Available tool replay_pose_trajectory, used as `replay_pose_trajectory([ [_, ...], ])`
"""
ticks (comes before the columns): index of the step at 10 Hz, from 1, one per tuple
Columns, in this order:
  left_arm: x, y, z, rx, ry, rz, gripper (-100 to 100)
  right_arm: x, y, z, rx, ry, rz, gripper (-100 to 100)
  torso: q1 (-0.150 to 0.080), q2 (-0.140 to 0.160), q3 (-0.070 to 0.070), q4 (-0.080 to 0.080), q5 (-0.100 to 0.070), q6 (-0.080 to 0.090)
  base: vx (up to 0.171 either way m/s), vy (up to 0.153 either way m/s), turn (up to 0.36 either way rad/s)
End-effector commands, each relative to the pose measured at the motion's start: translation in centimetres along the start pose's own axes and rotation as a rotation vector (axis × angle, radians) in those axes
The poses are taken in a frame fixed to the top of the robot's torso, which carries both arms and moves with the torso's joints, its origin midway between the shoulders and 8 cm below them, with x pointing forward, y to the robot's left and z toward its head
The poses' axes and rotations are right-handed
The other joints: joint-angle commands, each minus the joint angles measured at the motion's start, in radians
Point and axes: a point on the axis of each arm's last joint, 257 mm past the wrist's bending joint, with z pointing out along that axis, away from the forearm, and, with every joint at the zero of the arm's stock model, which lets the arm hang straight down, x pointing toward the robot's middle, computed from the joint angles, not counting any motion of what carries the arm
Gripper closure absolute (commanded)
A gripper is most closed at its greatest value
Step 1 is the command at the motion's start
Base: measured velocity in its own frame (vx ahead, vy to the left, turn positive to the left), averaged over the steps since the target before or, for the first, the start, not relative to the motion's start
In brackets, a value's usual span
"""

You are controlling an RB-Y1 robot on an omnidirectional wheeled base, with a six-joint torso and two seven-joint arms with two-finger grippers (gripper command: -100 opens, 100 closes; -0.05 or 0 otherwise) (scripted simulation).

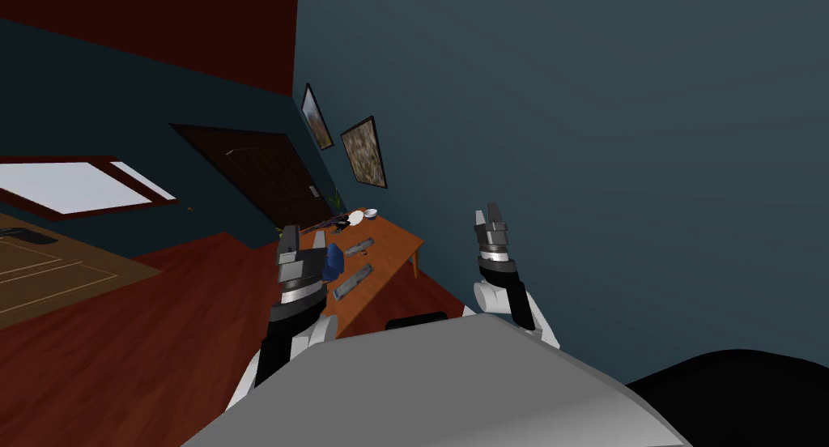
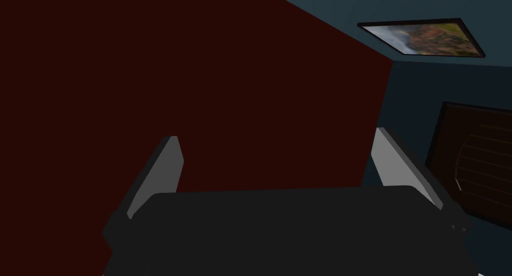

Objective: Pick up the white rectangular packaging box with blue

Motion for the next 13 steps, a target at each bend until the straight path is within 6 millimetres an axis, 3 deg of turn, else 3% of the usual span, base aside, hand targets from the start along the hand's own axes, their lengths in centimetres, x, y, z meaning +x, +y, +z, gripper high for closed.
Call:
replay_pose_trajectory([
  [1,0.1,1.5,-0.3,-0.037,0.021,-0.015,-100,0.0,0.0,0.0,0.000,0.000,0.000,0,0.000,0.000,0.000,0.000,0.000,0.000,-0.019,-0.026,-0.034],
  [5,-0.3,6.5,-1.3,-0.163,0.063,-0.059,-100,0.0,0.0,0.0,0.000,0.000,0.000,0,-0.003,0.002,0.001,0.000,-0.001,0.000,-0.029,-0.054,-0.048],
  [9,-2.2,13.5,-3.0,-0.350,0.079,-0.109,-100,0.0,0.0,0.0,0.000,0.000,0.000,0,-0.005,0.002,0.001,0.000,-0.001,0.000,-0.033,-0.081,-0.086],
  [10,-2.2,13.7,-3.0,-0.355,0.079,-0.109,-100,0.0,0.0,0.0,0.000,0.000,0.000,0,-0.005,0.002,0.001,0.000,-0.001,0.000,-0.030,-0.047,-0.029],
  [11,-3.0,15.6,-3.5,-0.408,0.076,-0.120,-100,0.0,0.0,0.0,0.000,0.000,0.000,0,-0.003,0.002,0.001,0.000,-0.001,0.000,-0.030,-0.046,-0.078],
  [12,-3.0,15.7,-3.6,-0.412,0.076,-0.120,-100,0.0,0.0,0.0,0.000,0.000,0.000,0,-0.003,0.002,0.001,0.000,-0.001,0.000,-0.023,-0.032,-0.035],
  [13,-3.9,17.9,-4.2,-0.473,0.069,-0.130,-100,0.0,0.0,0.0,0.000,0.000,0.000,0,-0.002,0.002,0.001,0.000,-0.001,0.000,-0.020,-0.038,-0.094],
])
